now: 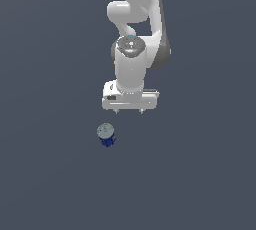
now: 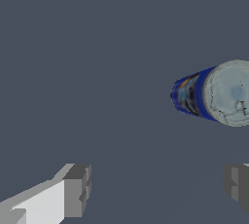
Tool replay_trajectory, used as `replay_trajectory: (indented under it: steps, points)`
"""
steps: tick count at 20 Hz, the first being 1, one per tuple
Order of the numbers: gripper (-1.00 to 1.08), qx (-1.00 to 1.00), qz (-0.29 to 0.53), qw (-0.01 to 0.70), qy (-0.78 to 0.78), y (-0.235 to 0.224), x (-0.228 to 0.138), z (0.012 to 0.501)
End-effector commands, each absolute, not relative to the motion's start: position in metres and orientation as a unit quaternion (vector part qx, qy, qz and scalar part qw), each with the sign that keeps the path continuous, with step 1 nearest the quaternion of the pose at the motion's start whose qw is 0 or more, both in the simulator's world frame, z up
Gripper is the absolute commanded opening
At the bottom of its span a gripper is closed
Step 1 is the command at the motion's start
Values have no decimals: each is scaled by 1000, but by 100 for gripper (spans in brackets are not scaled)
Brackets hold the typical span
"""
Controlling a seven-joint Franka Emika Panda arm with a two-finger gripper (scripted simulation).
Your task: Pick up the object and move it to a goal position.
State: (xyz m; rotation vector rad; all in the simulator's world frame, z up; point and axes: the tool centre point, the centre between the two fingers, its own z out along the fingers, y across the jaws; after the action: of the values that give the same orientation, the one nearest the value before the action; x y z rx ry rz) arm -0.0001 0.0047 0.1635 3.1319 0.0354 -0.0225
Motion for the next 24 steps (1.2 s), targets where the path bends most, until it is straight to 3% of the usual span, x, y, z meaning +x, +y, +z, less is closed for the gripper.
replay_trajectory:
  steps: [1,24]
  points:
    - [100,1000,-7,4,-3,1,2,162]
    - [100,950,-2,0,-314,-83,49,129]
